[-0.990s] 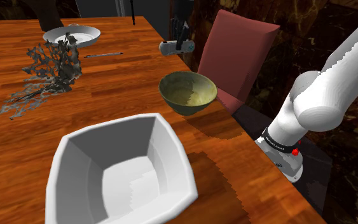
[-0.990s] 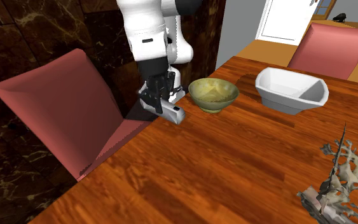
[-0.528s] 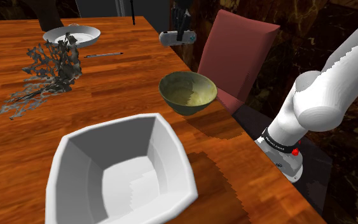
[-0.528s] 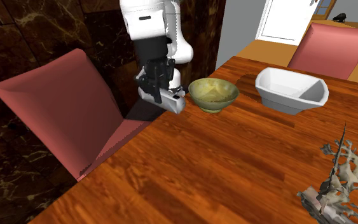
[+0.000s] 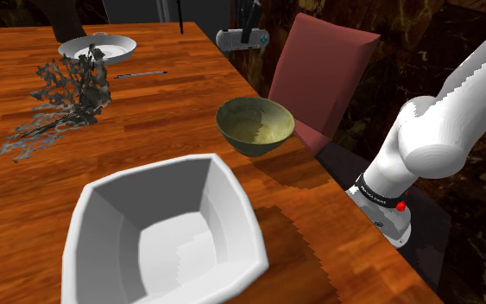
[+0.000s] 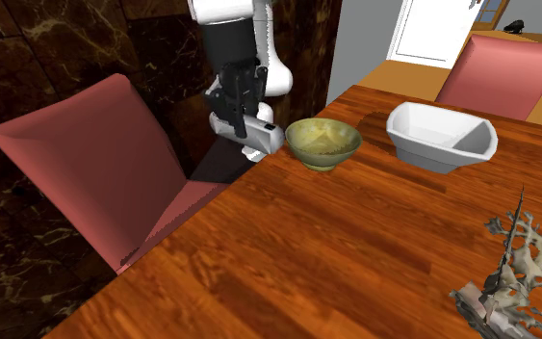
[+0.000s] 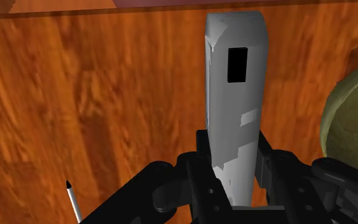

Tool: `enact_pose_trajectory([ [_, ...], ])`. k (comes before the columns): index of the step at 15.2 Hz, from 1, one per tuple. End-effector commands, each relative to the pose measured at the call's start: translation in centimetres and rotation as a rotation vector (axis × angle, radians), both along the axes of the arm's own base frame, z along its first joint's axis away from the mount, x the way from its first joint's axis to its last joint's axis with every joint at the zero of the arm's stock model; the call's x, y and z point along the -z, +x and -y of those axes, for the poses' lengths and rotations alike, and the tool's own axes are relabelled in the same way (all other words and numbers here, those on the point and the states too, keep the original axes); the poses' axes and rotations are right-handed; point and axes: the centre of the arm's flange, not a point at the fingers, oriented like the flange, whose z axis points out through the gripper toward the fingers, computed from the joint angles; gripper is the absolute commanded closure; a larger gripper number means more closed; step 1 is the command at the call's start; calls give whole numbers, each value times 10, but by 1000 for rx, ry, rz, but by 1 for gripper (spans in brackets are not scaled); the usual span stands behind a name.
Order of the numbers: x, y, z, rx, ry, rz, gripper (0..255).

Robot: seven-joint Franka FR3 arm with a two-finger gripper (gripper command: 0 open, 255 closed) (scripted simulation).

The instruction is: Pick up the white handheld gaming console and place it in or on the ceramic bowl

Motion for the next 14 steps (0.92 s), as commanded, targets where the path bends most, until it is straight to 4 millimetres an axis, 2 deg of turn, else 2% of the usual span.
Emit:
enact_pose_trajectory([
  [1,-3,-16,-12,0,0,0,255],
  [14,-10,-153,-116,0,0,0,255],
])
